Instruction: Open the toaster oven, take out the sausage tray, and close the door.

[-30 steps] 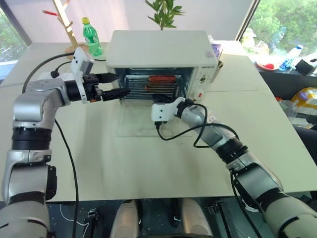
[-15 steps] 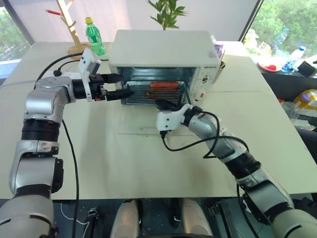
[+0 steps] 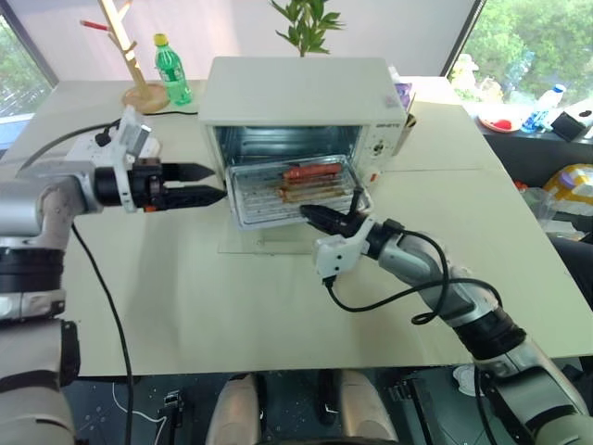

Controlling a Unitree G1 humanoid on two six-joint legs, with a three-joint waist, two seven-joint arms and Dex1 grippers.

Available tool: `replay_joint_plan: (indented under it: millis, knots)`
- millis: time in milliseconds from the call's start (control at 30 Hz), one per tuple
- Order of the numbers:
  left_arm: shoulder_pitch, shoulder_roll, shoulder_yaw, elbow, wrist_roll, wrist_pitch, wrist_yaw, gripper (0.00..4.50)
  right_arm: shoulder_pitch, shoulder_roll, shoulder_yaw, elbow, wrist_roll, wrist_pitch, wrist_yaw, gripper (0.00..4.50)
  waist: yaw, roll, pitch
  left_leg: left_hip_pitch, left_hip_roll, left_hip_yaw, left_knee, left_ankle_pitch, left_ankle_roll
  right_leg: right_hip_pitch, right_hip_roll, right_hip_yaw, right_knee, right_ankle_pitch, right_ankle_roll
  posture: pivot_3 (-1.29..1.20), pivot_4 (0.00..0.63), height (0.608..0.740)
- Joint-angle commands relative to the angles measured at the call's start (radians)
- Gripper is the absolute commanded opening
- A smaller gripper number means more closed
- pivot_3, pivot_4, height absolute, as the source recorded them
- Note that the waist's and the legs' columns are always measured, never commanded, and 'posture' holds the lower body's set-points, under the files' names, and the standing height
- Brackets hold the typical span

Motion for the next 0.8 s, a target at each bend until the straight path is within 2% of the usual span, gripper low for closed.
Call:
replay_joint_plan:
  millis: [33, 200, 367, 500, 667, 800]
  knots:
    - [0.053, 0.017, 0.097, -0.092, -0.112, 0.163, 0.062, 4.50, 0.011, -0.034, -0.038, -0.059, 0.036, -0.073, 0.012, 0.06, 0.000, 0.000, 0.000, 0.000, 0.000, 0.000, 0.000, 0.000, 0.000, 0.000, 0.000, 0.000, 0.000, 0.000, 0.000, 0.00, 0.150, 0.722]
    - [0.198, -0.012, 0.183, -0.211, -0.200, 0.293, 0.177, 4.50, 0.024, -0.066, -0.047, -0.065, 0.067, -0.148, 0.039, 0.06, -0.003, 0.000, 0.000, 0.001, 0.000, 0.000, 0.000, 0.000, -0.001, 0.000, 0.000, 0.001, 0.000, 0.000, 0.000, 0.00, 0.150, 0.722]
    - [0.254, -0.110, 0.293, -0.251, -0.286, 0.435, 0.345, 4.50, 0.026, -0.083, -0.053, -0.071, 0.103, -0.201, 0.064, 0.06, 0.000, -0.001, 0.000, 0.001, 0.000, -0.001, 0.000, 0.001, -0.002, 0.001, 0.000, 0.000, 0.000, 0.000, 0.000, 0.00, 0.150, 0.722]
    - [0.260, -0.206, 0.355, -0.273, -0.335, 0.512, 0.466, 4.50, 0.023, -0.080, -0.059, -0.073, 0.126, -0.220, 0.076, 0.06, 0.001, -0.001, 0.000, 0.002, 0.000, -0.001, 0.000, 0.002, -0.003, 0.002, 0.000, 0.000, 0.000, 0.000, 0.000, 0.00, 0.150, 0.722]
    - [0.203, -0.370, 0.428, -0.241, -0.383, 0.624, 0.625, 4.50, 0.021, -0.079, -0.053, -0.067, 0.138, -0.243, 0.090, 0.06, 0.002, -0.002, 0.000, 0.003, 0.000, -0.001, 0.000, 0.003, -0.006, 0.003, 0.000, 0.000, 0.000, 0.000, 0.000, 0.00, 0.150, 0.722]
    - [0.244, -0.428, 0.398, -0.272, -0.460, 0.634, 0.692, 4.50, 0.015, -0.073, -0.050, -0.066, 0.144, -0.253, 0.101, 0.06, -0.003, -0.003, -0.001, 0.004, 0.000, -0.001, 0.000, 0.003, -0.006, 0.005, -0.001, 0.000, 0.000, 0.000, 0.000, 0.00, 0.150, 0.722]
